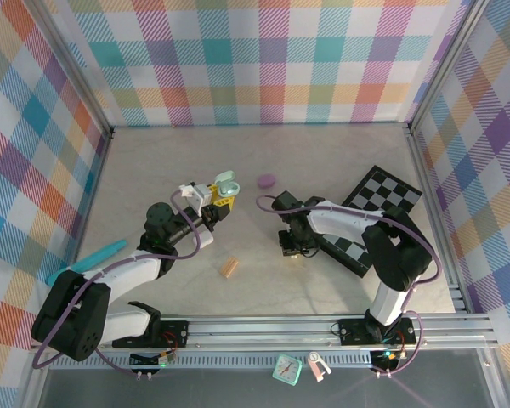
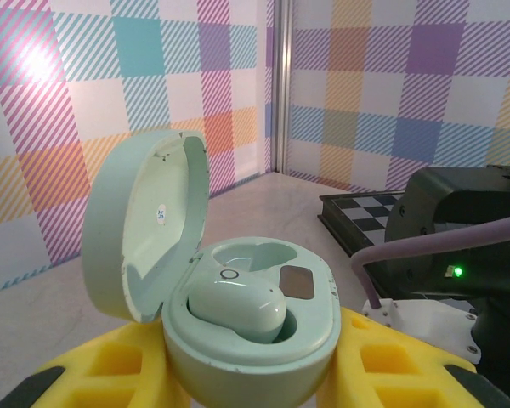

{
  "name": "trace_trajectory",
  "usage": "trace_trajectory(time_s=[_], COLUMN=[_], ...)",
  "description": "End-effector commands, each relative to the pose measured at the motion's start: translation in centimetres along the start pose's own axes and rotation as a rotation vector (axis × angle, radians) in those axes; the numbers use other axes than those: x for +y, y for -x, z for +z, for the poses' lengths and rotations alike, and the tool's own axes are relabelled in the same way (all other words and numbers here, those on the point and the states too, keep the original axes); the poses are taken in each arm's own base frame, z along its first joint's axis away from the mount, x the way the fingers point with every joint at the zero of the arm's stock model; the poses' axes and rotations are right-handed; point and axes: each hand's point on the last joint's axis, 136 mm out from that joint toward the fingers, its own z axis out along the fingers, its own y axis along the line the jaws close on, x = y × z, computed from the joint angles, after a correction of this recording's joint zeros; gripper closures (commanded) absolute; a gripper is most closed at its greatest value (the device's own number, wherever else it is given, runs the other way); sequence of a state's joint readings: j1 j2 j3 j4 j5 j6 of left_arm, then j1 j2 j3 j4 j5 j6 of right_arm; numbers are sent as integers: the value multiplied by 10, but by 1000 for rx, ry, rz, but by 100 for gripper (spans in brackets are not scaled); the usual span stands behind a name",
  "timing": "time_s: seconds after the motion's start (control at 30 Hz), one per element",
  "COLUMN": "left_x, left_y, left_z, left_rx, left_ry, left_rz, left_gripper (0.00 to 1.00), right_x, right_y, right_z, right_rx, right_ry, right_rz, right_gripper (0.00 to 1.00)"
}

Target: Insert wireless bluetooth earbuds into charging case

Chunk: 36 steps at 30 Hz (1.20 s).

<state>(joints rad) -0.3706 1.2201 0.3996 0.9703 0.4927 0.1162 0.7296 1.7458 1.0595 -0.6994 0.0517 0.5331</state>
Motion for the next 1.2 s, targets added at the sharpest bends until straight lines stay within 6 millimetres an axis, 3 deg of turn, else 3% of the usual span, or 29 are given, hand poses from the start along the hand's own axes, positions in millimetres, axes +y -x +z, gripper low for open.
trace_trajectory(time_s=[0.0,0.23,0.57,1.17], left_x=[0,-1,2,44], left_y=[17,17,16,8], left_z=[-3,-6,-10,-21], left_rx=[-50,-46,-37,-9], left_ry=[-6,-2,14,163], left_rz=[14,15,26,-2], left_gripper=[73,73,73,73], right_x=[-15,-15,-18,1], right_y=[-4,3,1,-3], right_z=[0,-11,-21,-13], right_rx=[16,-29,-63,-72], right_ry=[-126,-250,-393,-475], right_rz=[-38,-90,-70,-172], right_gripper=[73,66,67,69])
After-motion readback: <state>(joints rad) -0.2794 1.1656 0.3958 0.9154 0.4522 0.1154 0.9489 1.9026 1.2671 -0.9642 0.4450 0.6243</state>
